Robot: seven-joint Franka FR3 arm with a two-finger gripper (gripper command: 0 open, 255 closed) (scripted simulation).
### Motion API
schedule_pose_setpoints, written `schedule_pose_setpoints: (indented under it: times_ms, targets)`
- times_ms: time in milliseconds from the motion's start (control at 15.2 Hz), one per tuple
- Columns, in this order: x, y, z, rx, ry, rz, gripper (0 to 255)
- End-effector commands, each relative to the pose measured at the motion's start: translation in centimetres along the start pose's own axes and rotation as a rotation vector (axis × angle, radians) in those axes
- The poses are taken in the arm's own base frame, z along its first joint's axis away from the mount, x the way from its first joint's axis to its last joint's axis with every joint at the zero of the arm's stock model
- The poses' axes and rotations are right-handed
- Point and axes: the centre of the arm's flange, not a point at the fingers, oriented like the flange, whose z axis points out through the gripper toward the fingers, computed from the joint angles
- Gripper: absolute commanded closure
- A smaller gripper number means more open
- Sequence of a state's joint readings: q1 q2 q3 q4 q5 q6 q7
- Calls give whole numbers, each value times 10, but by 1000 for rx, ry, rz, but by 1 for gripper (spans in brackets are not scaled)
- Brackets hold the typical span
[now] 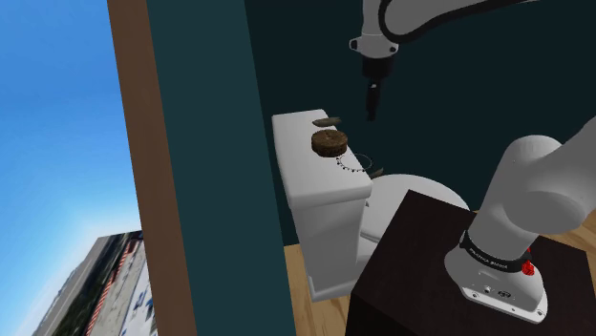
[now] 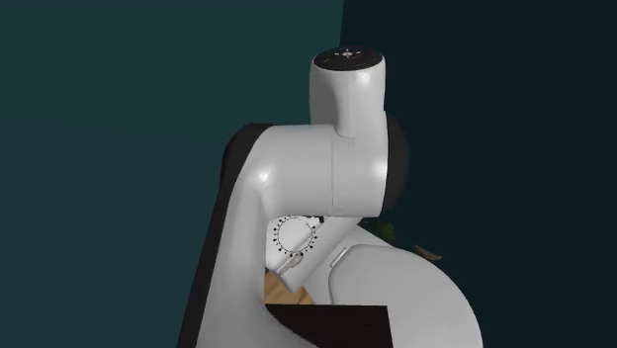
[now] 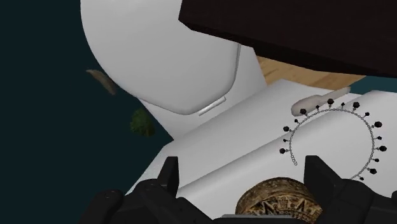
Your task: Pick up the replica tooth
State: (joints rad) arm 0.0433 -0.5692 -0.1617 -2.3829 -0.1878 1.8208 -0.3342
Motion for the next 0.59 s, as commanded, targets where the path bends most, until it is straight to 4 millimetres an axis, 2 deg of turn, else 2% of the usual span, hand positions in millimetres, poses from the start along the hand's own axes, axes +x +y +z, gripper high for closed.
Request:
schedule_pose_setpoints:
  times_ms: [0, 528]
  targets:
    - [15, 17, 6, 0, 12, -98, 0]
    - [92, 77, 36, 5, 57, -461, 0]
